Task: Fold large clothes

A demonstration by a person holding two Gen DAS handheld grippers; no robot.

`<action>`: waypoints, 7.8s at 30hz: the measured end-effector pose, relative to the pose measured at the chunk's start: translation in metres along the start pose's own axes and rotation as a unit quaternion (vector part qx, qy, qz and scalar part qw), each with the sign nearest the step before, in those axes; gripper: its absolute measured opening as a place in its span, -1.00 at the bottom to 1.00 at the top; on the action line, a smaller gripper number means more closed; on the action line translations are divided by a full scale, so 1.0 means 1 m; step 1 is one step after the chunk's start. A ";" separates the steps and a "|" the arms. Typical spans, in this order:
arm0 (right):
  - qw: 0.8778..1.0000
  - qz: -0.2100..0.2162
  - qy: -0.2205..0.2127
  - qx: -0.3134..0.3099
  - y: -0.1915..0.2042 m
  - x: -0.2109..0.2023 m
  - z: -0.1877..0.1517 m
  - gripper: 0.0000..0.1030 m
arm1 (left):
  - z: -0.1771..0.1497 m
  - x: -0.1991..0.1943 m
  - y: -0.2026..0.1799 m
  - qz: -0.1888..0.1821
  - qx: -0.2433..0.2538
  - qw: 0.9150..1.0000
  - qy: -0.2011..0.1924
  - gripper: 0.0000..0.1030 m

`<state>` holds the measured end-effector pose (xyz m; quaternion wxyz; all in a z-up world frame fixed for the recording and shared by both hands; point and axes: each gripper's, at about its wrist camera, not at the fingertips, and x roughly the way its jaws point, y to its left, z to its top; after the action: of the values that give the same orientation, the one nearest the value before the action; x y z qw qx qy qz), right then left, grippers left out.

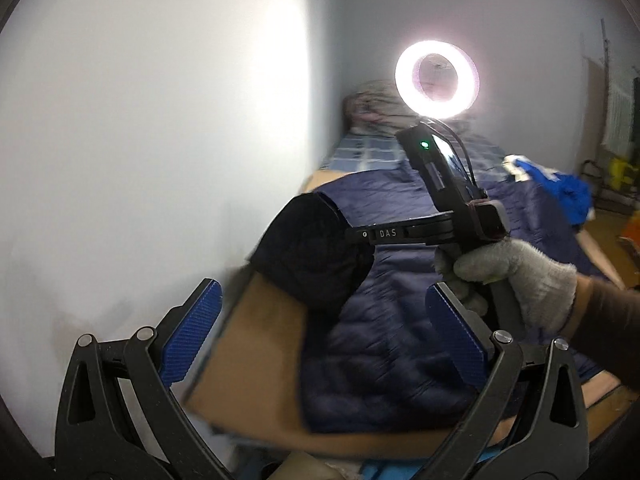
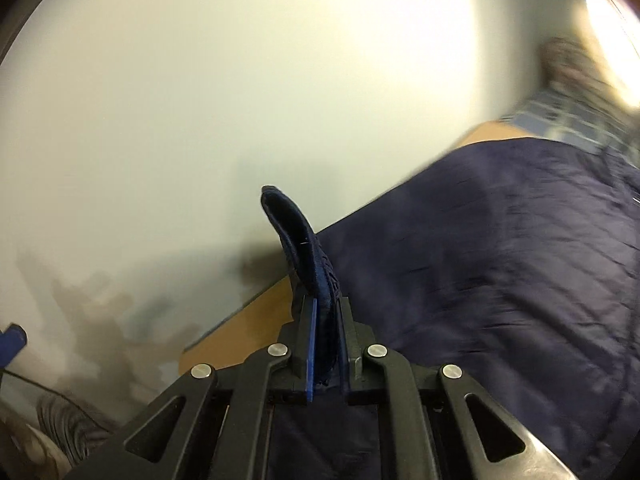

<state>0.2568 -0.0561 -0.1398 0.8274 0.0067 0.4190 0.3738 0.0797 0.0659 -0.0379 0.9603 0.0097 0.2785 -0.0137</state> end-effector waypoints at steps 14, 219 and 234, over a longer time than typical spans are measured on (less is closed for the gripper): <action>0.978 -0.138 -0.082 0.133 -0.191 -0.090 -0.004 -0.87 | 0.035 0.084 -0.054 -0.022 0.029 0.998 0.050 1.00; 0.921 -0.220 -0.138 0.292 -0.170 -0.336 -0.155 0.05 | 0.149 0.408 -0.125 -0.041 0.054 0.987 0.143 -0.91; 0.922 -0.233 -0.124 0.283 -0.173 -0.330 -0.154 0.02 | 0.141 0.516 -0.113 -0.005 0.014 0.983 0.184 -0.91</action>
<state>0.1334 -0.4330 -0.0682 0.9000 0.1897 0.3911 0.0326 0.5875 -0.0612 -0.1965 0.8924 0.0238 0.4502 -0.0198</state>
